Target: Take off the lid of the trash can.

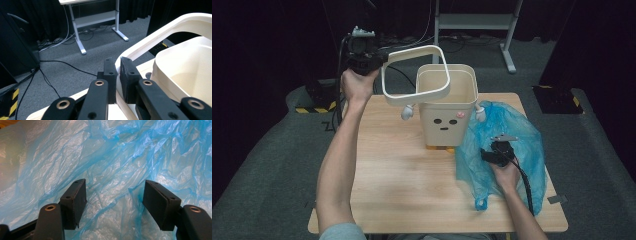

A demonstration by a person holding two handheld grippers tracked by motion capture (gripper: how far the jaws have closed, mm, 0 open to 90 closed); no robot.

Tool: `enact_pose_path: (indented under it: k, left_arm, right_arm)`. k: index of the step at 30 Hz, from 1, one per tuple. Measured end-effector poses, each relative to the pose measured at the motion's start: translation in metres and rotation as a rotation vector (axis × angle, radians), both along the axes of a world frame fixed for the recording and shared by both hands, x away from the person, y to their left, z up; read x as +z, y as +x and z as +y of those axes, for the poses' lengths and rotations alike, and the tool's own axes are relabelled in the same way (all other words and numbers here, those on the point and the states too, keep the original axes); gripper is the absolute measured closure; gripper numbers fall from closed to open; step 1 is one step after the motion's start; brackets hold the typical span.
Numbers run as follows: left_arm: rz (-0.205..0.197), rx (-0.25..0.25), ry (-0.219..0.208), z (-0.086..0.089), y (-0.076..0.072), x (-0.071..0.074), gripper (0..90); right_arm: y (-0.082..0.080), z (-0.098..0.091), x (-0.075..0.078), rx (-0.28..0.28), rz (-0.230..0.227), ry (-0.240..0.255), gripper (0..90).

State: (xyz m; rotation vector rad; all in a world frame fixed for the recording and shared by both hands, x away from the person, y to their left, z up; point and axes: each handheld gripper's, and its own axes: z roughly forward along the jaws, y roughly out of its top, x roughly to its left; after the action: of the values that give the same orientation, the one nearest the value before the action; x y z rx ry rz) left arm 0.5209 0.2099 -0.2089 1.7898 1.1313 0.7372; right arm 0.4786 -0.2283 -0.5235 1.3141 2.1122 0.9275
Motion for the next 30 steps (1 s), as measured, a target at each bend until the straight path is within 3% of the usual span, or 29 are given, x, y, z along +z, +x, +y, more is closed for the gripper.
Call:
enact_pose_path:
  k: [30]
  left_arm:
    - [-0.003, 0.059, 0.008, 0.04, -0.016, -0.008, 83.4]
  right_arm:
    - [0.0, 0.0, 0.0, -0.003, 0.005, 0.001, 35.0]
